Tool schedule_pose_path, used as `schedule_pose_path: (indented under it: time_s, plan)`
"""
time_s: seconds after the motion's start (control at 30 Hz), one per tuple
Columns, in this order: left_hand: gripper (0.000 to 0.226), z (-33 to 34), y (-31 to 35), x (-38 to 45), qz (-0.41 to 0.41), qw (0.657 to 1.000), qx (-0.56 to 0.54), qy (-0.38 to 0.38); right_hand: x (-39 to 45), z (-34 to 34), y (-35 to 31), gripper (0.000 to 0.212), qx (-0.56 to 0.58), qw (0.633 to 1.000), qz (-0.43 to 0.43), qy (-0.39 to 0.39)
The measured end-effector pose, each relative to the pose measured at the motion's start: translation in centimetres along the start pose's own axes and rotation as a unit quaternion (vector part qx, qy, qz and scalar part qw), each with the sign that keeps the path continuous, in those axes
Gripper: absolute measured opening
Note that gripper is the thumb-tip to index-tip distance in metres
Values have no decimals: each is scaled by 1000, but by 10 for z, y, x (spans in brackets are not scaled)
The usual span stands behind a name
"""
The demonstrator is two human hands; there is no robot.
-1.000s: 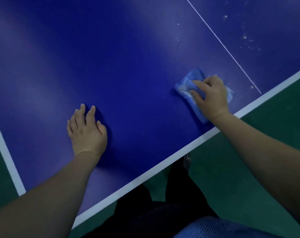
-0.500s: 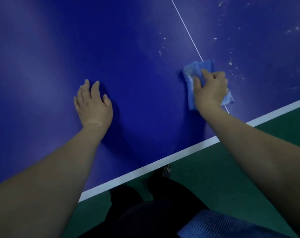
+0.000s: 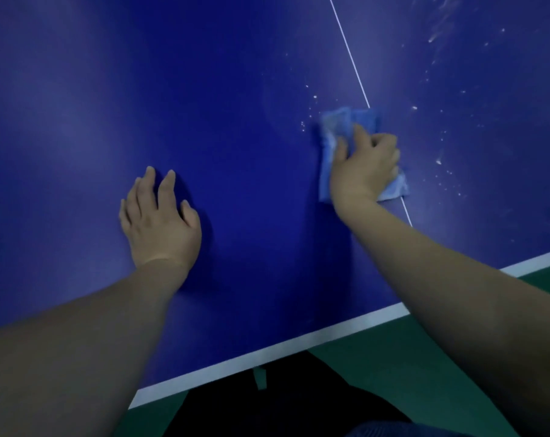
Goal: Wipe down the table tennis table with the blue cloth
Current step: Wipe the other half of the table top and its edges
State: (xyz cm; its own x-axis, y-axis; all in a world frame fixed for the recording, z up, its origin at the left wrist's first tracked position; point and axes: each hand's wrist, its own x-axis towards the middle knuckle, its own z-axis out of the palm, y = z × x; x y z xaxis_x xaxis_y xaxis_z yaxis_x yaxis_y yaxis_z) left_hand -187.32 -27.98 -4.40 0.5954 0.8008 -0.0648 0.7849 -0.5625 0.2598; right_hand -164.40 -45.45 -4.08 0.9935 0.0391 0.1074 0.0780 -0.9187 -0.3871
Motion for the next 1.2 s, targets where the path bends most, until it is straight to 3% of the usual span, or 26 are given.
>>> schedule_pose_path:
  time_s: [0.03,0.1,0.13,0.2,0.27,0.3,0.33,0.37,0.43,0.5,0.53,0.6,0.67,0.73,0.77,0.83,0.9,0.93,1.0,1.1,1.13,1.2]
  plan:
    - [53,0,0,0,0,1000,0,-1,-12,3,-11,33,11,995,-89,-32]
    - [53,1,0,0,-1,1000,-1,0,-16,6,-22,31,40,948,-297,-105]
    - [53,1,0,0,0,1000,-2,1,-3,8,-26,31,42,928,-350,-122]
    - [53,1,-1,-1,1,1000,-2,0,35,15,-29,34,12,952,-294,-89]
    - [53,0,-1,-1,-4,1000,-1,-3,67,23,-30,36,0,996,-84,-22]
    - [53,0,-1,-1,-7,1000,0,-4,71,26,-35,36,7,1000,19,-3]
    - [53,0,-1,-1,-8,1000,2,-5,67,29,-45,36,17,998,62,10]
    - [53,0,-1,-1,-7,1000,2,-5,58,32,-55,36,17,999,41,7]
    - [53,0,0,-1,-7,1000,2,-8,34,35,-73,35,13,990,-133,-46]
    - [53,-1,1,-1,-8,1000,1,-11,34,34,-79,35,27,937,-326,-120]
    - [53,-1,0,-1,-9,1000,2,-13,47,34,-79,36,24,922,-363,-135]
    - [54,-1,0,-1,-10,1000,4,-17,83,38,-74,37,-8,951,-294,-98]
    - [54,-1,0,-1,-9,1000,9,-16,114,40,-70,36,-7,995,-97,-32]
    - [54,-2,1,-1,-8,1000,10,-15,116,44,-81,34,10,999,53,2]
    - [55,-2,1,-1,-9,1000,9,-16,108,48,-91,33,1,999,44,-2]
    - [57,-2,2,-2,-11,1000,8,-13,90,54,-108,35,-1,992,-116,-56]
    - [57,-1,2,-2,-11,1000,9,-10,87,56,-112,36,17,947,-299,-119]
    - [57,0,1,-1,-12,1000,11,-10,98,56,-109,37,14,937,-326,-125]
    - [57,0,0,-1,-10,1000,16,-11,128,57,-101,39,-8,968,-240,-74]
    - [57,-1,0,-1,-10,1000,18,-11,154,57,-99,38,-3,1000,4,-12]
    - [57,-1,1,-1,-10,1000,19,-16,148,57,-109,38,-2,1000,13,-14]
    - [58,-1,0,-1,-12,999,20,-24,118,60,-128,37,-2,992,-113,-60]
